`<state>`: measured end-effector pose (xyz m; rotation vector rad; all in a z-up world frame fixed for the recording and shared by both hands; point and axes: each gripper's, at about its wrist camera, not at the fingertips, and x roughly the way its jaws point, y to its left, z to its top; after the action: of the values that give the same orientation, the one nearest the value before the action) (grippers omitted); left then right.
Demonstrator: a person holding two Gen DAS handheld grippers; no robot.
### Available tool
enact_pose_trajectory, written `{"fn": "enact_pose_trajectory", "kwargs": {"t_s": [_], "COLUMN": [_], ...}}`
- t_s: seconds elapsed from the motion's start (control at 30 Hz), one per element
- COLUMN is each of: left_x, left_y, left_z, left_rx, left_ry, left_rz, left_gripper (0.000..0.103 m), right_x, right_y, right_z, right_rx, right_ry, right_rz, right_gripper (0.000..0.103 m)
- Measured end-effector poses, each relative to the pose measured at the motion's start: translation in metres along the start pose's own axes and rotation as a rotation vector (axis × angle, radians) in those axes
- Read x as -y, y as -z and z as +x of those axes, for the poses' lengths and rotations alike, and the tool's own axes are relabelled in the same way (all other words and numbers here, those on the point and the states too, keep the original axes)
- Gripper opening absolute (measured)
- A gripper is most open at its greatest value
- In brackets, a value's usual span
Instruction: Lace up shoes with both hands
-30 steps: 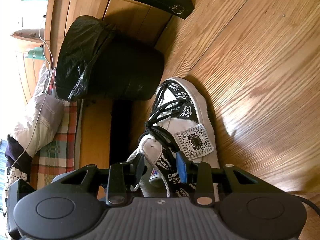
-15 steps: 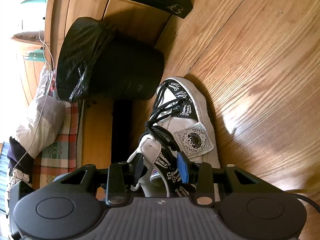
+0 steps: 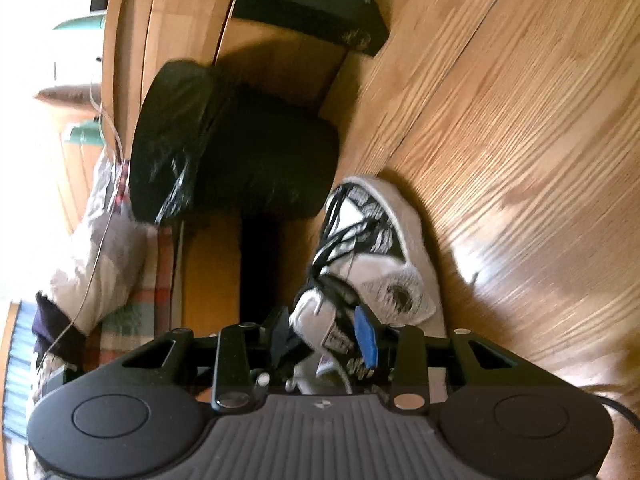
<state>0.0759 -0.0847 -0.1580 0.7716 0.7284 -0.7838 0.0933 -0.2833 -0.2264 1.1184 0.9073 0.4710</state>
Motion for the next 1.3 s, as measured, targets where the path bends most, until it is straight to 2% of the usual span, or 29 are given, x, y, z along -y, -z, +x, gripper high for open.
{"fn": "enact_pose_trajectory", "kwargs": {"t_s": [0.2, 0.33, 0.53, 0.67, 0.7, 0.73, 0.77, 0.93, 1.0, 1.1, 1.23, 1.3], "left_x": [0.004, 0.006, 0.008, 0.009, 0.009, 0.009, 0.009, 0.008, 0.008, 0.009, 0.009, 0.009], "left_y": [-0.003, -0.004, -0.005, -0.004, -0.003, -0.003, -0.003, -0.003, -0.002, -0.002, 0.003, 0.007], "left_z": [0.002, 0.002, 0.003, 0.003, 0.003, 0.002, 0.002, 0.002, 0.002, 0.001, -0.003, -0.004], "left_rx": [-0.004, -0.007, -0.008, -0.007, -0.008, -0.008, -0.009, -0.014, -0.013, -0.01, -0.004, -0.003], "left_ry": [-0.015, -0.022, -0.031, -0.044, -0.046, -0.047, -0.048, -0.047, -0.052, -0.067, -0.063, -0.059], "left_rz": [0.019, 0.032, 0.031, 0.031, 0.025, 0.02, 0.015, 0.003, 0.001, 0.0, 0.003, 0.003], "left_gripper": [0.005, 0.005, 0.006, 0.007, 0.007, 0.007, 0.007, 0.007, 0.01, 0.019, 0.028, 0.028], "right_x": [-0.011, -0.018, -0.019, -0.014, -0.013, -0.01, -0.009, -0.021, -0.025, -0.026, -0.026, -0.028], "right_y": [0.002, 0.005, 0.009, 0.014, 0.015, 0.015, 0.015, 0.013, 0.012, 0.013, 0.012, 0.01], "right_z": [0.004, 0.015, 0.025, 0.025, 0.024, 0.024, 0.023, 0.027, 0.029, 0.027, 0.024, 0.024], "right_rx": [0.081, 0.069, 0.073, 0.104, 0.112, 0.118, 0.123, 0.111, 0.109, 0.126, 0.138, 0.136], "right_ry": [0.064, 0.097, 0.109, 0.099, 0.096, 0.102, 0.109, 0.152, 0.166, 0.162, 0.163, 0.169], "right_rz": [-0.034, -0.057, -0.026, 0.017, 0.031, 0.05, 0.064, -0.018, -0.03, -0.033, -0.044, -0.064], "right_gripper": [0.042, 0.042, 0.041, 0.033, 0.022, 0.017, 0.017, 0.016, 0.012, 0.007, 0.006, 0.006]}}
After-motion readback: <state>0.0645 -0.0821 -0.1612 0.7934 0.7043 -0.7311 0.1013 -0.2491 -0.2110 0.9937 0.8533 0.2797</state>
